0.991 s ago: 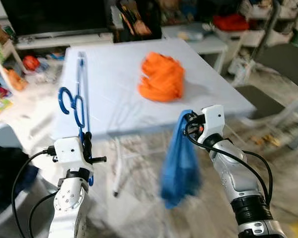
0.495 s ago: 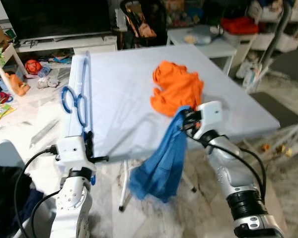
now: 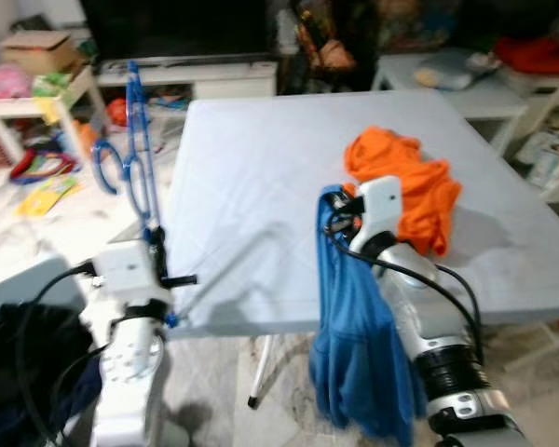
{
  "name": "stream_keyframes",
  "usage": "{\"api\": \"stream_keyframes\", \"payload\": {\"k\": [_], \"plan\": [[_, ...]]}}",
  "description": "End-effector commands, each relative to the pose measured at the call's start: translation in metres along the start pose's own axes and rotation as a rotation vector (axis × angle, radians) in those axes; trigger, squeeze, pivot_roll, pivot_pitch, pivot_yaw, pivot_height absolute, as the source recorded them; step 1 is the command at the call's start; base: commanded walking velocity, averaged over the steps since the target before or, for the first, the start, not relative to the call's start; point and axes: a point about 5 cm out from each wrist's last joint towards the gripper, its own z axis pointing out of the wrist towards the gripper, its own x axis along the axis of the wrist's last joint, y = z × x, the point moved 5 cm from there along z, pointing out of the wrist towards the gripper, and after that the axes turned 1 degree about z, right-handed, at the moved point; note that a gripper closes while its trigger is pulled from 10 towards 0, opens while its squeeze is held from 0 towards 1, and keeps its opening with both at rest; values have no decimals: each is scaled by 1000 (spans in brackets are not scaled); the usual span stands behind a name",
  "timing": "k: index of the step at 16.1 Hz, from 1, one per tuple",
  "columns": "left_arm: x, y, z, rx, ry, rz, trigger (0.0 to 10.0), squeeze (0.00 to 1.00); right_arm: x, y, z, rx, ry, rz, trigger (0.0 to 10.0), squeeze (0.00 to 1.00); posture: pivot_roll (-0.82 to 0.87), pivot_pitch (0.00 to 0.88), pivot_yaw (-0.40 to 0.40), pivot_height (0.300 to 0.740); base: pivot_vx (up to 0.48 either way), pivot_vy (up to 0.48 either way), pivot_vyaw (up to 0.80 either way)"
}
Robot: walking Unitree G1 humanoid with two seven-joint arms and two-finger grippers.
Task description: Hang hanger
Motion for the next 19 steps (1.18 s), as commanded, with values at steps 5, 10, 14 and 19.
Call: {"api": "stream_keyframes", "payload": {"k": [5,10,14,19], "plan": [[-25,-8,-8,22,-106,23,10000,0,38,2,31,-39,90,18,10000,0,22,0,-20,740,0,0,532],[-24,1,-6,-18,-111,0,10000,0,103,30,78,-260,125,156,10000,0,35,0,-16,740,0,0,88],[-26,7,-12,-54,-126,-35,10000,0,173,73,73,-471,281,199,10000,0,59,0,-38,740,0,0,0],[-27,11,-11,-59,-127,-46,10000,0,226,88,63,-503,424,99,10000,0,46,0,-47,740,0,0,0]]}}
